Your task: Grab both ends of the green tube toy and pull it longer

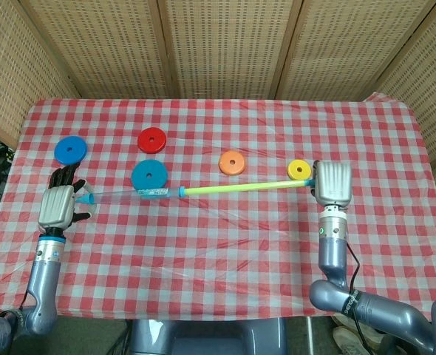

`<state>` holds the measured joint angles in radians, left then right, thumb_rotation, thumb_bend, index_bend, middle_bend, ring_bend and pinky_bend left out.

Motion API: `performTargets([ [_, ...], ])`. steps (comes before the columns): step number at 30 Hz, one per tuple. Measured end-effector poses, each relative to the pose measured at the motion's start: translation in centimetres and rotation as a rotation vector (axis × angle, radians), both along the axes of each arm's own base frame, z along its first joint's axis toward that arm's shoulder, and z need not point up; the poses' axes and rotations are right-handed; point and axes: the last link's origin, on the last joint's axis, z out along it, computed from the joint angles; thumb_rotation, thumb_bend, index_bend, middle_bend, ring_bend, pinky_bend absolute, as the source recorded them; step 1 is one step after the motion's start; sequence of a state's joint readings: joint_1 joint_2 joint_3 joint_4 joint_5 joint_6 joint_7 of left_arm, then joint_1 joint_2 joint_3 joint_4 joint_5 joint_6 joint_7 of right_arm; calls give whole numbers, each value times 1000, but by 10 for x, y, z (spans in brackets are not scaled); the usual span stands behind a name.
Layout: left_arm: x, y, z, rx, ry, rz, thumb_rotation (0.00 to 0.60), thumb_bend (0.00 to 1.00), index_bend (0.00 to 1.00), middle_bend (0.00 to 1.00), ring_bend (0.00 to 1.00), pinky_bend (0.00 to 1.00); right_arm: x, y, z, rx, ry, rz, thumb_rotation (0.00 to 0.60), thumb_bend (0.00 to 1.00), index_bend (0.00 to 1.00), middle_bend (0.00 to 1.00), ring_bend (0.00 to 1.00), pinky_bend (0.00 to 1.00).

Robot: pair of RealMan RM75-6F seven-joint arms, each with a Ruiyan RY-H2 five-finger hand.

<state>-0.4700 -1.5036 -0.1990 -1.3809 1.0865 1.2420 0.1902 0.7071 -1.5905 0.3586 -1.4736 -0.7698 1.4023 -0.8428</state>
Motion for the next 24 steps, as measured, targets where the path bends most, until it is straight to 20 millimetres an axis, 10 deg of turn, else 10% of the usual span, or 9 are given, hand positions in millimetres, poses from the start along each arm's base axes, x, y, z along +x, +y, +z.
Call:
performTargets([
  [9,2,-1,-1,-14,17,-14,600,301,365,0,0,0,-4,7,3,8,38,4,600,484,692,972,983,903],
  [14,3,-2,-4,-78,54,4,600,101,12,0,0,0,-11,11,1,37,80,-38,600,353,325,541,611,513],
  [24,14,-3,0,-143,82,23,600,85,0,0,0,0,-30,16,5,82,143,-184,600,312,82,49,87,214],
])
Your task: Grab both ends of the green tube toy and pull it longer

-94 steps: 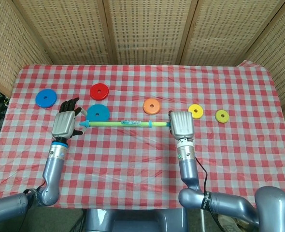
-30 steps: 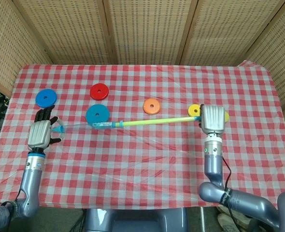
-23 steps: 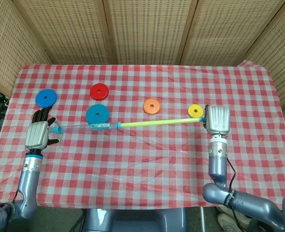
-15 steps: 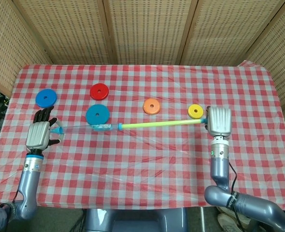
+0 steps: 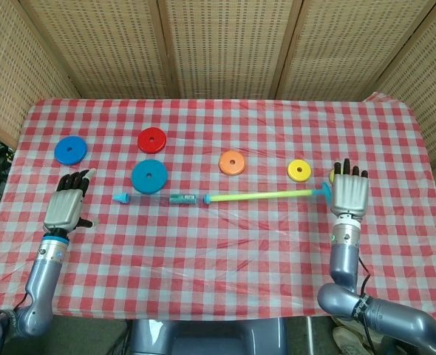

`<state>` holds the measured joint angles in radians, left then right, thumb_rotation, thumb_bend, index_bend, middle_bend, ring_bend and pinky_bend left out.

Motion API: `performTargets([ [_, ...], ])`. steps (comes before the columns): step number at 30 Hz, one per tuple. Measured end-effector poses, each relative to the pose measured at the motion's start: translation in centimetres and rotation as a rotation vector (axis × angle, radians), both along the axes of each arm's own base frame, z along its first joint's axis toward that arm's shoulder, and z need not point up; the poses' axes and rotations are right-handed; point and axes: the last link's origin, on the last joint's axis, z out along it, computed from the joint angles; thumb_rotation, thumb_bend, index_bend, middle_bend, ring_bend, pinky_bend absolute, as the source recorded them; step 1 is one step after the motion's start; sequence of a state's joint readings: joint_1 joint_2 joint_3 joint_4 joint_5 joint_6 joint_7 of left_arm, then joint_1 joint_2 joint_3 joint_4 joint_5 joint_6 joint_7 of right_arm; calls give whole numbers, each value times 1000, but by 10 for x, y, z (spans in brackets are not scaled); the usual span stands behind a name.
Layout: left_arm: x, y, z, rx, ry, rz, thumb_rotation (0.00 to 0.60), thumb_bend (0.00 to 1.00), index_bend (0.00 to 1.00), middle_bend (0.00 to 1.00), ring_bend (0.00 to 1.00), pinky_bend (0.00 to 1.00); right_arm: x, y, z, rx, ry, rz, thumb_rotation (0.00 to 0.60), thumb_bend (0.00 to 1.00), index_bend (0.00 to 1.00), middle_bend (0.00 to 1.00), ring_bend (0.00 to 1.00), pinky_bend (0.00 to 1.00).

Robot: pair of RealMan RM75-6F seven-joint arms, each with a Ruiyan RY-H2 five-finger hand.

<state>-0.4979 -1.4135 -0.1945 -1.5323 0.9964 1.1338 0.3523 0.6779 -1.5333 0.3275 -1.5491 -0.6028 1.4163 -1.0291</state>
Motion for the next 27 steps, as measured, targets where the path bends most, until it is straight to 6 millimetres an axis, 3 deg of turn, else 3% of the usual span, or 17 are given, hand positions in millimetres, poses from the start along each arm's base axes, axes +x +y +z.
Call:
performTargets([
  [2,0,-2,2,8,-8,-3,600,88,0,0,0,0,-1,1,2,-4,-10,3,600,310,71,6,18,127],
  [5,0,-6,6,26,-21,-13,600,103,0,0,0,0,-3,4,5,-13,-27,20,600,307,70,0,0,4],
  [10,-7,-20,15,60,-40,-40,600,108,0,0,0,0,-7,13,14,-50,-46,85,600,280,70,0,0,0],
  [14,-19,-43,26,80,-32,-79,600,108,0,0,0,0,-10,28,22,-82,-105,159,600,194,53,0,0,0],
  [20,-41,-89,47,119,46,-125,600,72,0,0,0,0,-23,62,38,-109,-201,339,600,44,0,0,0,0],
  [27,-57,-139,57,59,153,-66,600,51,0,0,0,0,-66,132,44,-12,-321,507,600,0,0,0,0,0],
])
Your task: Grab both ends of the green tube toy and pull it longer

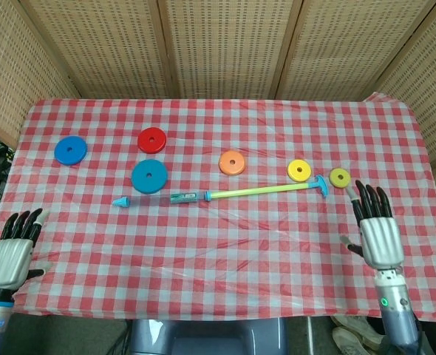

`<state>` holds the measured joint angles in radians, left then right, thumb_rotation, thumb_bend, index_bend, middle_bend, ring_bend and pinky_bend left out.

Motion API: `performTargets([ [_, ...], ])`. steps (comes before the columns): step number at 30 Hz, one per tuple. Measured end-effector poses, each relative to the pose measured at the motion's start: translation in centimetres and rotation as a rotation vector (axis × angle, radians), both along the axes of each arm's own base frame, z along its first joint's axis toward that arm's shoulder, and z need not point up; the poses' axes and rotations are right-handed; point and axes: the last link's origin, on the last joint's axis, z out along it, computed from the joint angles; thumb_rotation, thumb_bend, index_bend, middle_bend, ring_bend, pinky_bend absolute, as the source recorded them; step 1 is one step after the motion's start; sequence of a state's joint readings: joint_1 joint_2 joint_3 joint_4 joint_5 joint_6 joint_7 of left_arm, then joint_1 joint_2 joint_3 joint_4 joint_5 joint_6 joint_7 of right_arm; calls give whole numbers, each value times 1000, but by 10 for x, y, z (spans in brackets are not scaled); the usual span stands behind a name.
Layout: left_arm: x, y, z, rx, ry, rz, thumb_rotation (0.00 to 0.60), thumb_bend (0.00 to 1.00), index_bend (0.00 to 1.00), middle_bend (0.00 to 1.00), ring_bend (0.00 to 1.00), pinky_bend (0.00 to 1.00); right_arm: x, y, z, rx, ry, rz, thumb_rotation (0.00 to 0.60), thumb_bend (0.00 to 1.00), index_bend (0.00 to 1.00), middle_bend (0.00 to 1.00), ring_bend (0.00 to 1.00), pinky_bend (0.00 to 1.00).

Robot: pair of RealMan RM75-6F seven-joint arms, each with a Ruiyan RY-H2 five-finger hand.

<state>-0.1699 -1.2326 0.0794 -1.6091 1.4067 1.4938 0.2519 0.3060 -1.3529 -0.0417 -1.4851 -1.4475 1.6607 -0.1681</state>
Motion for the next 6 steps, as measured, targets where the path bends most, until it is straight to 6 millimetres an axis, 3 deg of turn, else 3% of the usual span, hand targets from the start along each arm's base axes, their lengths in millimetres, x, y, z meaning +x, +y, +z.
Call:
performTargets([
  [3,2,-5,3,4,12,-20,600,52,0,0,0,0,-18,26,2,39,43,35,600,0,0,0,0,0],
  [6,1,-8,6,15,20,-26,600,51,0,0,0,0,-24,35,5,50,89,38,600,0,0,0,0,0],
])
